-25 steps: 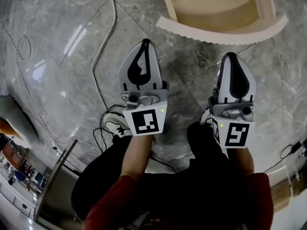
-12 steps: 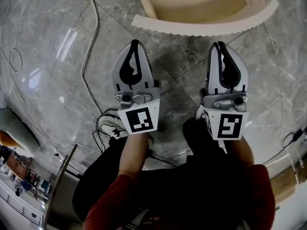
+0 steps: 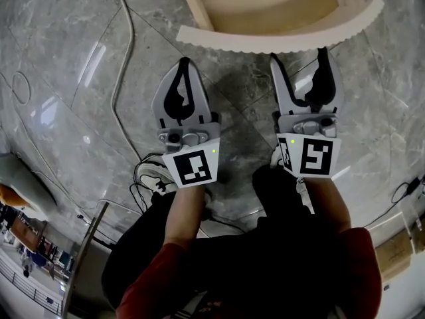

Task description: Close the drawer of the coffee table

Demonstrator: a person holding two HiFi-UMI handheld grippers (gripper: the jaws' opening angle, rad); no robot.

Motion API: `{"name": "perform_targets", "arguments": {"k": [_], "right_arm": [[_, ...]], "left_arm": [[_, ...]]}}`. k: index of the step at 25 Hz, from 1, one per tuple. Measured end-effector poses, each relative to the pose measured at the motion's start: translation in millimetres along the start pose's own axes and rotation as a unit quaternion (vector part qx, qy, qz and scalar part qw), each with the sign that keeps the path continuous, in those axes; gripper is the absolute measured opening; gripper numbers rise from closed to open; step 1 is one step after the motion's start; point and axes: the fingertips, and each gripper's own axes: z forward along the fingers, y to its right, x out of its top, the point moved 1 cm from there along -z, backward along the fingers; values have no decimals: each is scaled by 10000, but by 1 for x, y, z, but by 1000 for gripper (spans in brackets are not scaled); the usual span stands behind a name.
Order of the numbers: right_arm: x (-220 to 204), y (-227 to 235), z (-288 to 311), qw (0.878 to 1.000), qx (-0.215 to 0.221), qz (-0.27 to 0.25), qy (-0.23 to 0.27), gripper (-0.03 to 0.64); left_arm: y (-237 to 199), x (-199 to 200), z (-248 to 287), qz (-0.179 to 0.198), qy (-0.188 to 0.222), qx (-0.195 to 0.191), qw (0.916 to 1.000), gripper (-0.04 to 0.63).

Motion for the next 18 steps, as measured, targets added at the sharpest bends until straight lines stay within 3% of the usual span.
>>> {"name": "perform_targets", "arguments": {"k": [18], "right_arm": [[7, 3, 46, 9997, 161, -95, 136, 324]], "left_arm": [[6, -10, 3, 19, -141, -76, 9999, 12]]}}
